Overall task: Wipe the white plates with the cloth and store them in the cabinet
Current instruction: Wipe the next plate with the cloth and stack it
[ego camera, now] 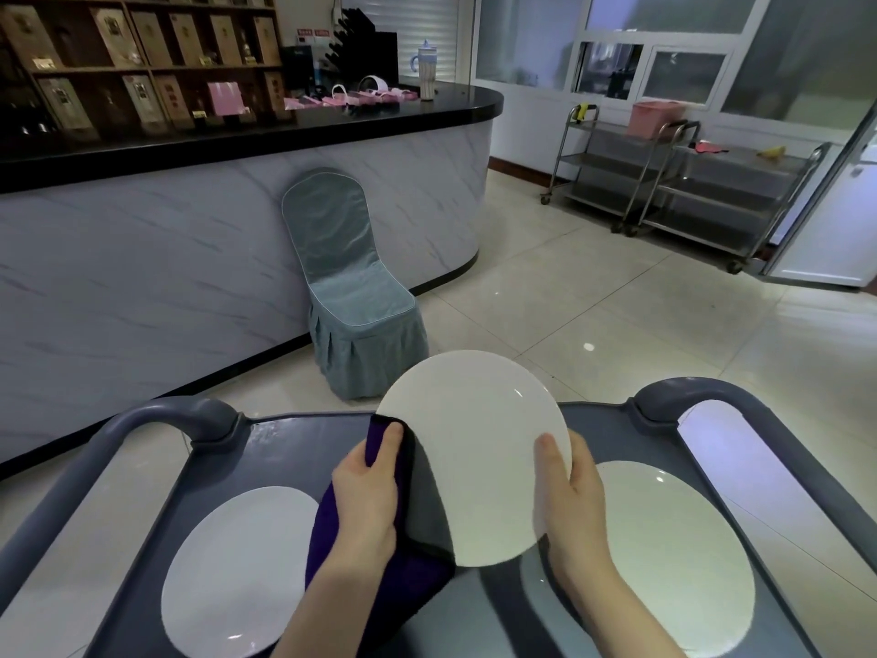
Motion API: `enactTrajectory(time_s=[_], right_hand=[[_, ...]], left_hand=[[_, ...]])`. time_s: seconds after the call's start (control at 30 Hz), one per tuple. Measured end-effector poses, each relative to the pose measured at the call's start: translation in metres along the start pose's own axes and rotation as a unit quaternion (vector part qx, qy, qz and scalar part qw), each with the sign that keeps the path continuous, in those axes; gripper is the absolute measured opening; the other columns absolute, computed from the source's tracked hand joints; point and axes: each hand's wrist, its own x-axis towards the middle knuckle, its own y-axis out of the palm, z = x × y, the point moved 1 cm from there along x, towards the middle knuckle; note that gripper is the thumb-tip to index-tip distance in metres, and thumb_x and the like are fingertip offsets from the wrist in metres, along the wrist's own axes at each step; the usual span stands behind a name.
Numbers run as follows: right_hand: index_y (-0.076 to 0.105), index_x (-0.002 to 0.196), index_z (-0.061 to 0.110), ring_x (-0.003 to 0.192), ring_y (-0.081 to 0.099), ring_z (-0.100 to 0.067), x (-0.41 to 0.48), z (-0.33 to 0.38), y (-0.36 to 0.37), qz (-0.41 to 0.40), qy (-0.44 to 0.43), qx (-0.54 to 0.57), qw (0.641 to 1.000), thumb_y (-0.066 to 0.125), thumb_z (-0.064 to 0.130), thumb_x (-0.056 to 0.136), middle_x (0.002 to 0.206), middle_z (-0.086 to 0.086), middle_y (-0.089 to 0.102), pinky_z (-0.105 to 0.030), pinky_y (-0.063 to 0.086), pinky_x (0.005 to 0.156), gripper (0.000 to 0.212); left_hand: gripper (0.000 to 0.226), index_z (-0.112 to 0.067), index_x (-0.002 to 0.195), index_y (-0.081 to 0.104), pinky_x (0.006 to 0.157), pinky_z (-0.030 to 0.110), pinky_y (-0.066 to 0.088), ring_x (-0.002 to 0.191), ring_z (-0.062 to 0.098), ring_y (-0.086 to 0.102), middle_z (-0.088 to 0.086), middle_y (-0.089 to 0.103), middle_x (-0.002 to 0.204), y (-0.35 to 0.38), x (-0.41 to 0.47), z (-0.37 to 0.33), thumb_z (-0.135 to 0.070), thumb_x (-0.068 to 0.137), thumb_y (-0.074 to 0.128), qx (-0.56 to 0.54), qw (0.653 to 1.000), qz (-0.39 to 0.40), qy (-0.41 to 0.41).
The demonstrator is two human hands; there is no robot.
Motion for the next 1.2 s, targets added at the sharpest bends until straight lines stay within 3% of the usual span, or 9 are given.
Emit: enactTrajectory(time_s=[0.2,0.33,0.5,0.67,0.77,0.9,0.97,1.1,1.2], right_hand=[[0.068,0.09,0.031,0.082,0.065,-0.02,0.04,0.038,-0.015,0.203,-0.133,-0.228,0.943,0.068,0.036,0.091,0.085,0.005,0.071,-0.029,0.049,0.074,0.005],[0.056,0.071,0.012,0.057,0.039,-0.006,0.033,0.044,0.005,0.33,-0.197,-0.381,0.841,0.05,0.063,0.087,0.059,0.009,0.047,-0.022,0.03,0.057,0.053],[0.042,0.057,0.017,0.054,0.03,-0.004,0.037,0.043,-0.003,0.271,-0.186,-0.31,0.892,0.063,0.038,0.094,0.054,0.012,0.034,-0.02,0.024,0.052,0.047],[0.064,0.071,0.005,0.061,0.048,-0.007,0.039,0.033,-0.013,0.134,-0.083,-0.176,0.972,0.062,0.031,0.096,0.065,0.005,0.058,-0.017,0.039,0.056,0.035],[0.064,0.078,0.001,0.064,0.047,-0.007,0.037,0.029,-0.012,0.178,-0.102,-0.216,0.955,0.061,0.031,0.096,0.069,0.002,0.058,-0.019,0.038,0.059,0.036],[0.051,0.065,0.006,0.057,0.036,-0.004,0.027,0.026,0.004,0.303,-0.175,-0.328,0.878,0.061,0.041,0.094,0.058,0.007,0.041,-0.022,0.028,0.055,0.046],[0.053,0.067,0.006,0.058,0.037,-0.005,0.028,0.027,0.006,0.316,-0.185,-0.334,0.868,0.061,0.044,0.093,0.058,0.002,0.042,-0.024,0.028,0.056,0.047],[0.052,0.066,0.001,0.059,0.037,-0.011,0.034,0.032,-0.003,0.169,-0.125,-0.227,0.951,0.065,0.034,0.093,0.061,0.001,0.043,-0.029,0.03,0.057,0.045],[0.064,0.081,-0.004,0.062,0.05,-0.012,0.03,0.026,0.0,0.095,-0.053,-0.114,0.987,0.062,0.029,0.096,0.068,-0.001,0.059,-0.025,0.042,0.059,0.036]], left_hand=[[0.015,-0.018,0.071,0.071,0.061,0.021,0.045,0.059,0.003,0.055,-0.003,0.069,0.065,-0.006,0.007,-0.027,-0.024,0.084,0.075,0.216,0.945,0.165,0.183],[0.022,-0.033,0.065,0.066,0.057,0.014,0.039,0.056,-0.004,0.052,-0.014,0.063,0.058,0.004,0.002,-0.031,-0.024,0.081,0.078,0.318,0.879,0.266,0.237],[0.012,-0.023,0.074,0.072,0.062,0.019,0.047,0.063,0.002,0.062,-0.007,0.072,0.069,-0.006,-0.007,-0.021,-0.023,0.086,0.073,0.237,0.93,0.201,0.196],[0.019,-0.015,0.076,0.071,0.068,0.033,0.052,0.068,0.011,0.064,0.0,0.074,0.075,-0.018,-0.006,-0.009,-0.027,0.09,0.068,0.147,0.979,0.119,0.07],[0.027,-0.009,0.071,0.066,0.06,0.024,0.045,0.061,0.007,0.056,-0.003,0.067,0.064,-0.018,0.001,-0.017,-0.029,0.088,0.07,0.207,0.958,0.154,0.125],[0.025,-0.034,0.062,0.065,0.057,0.013,0.039,0.056,-0.005,0.053,-0.015,0.063,0.058,-0.005,0.0,-0.03,-0.026,0.082,0.076,0.334,0.875,0.279,0.213],[0.024,-0.037,0.063,0.065,0.059,0.014,0.04,0.059,-0.004,0.055,-0.014,0.065,0.06,-0.005,0.0,-0.029,-0.027,0.082,0.076,0.349,0.864,0.29,0.215],[0.013,-0.023,0.075,0.073,0.067,0.023,0.052,0.071,0.007,0.065,-0.004,0.075,0.075,-0.016,-0.003,-0.014,-0.023,0.088,0.071,0.16,0.969,0.133,0.133],[0.018,-0.02,0.08,0.076,0.076,0.034,0.055,0.08,0.015,0.068,0.001,0.076,0.083,-0.017,-0.008,-0.004,-0.027,0.093,0.065,0.063,0.996,0.058,0.04]])
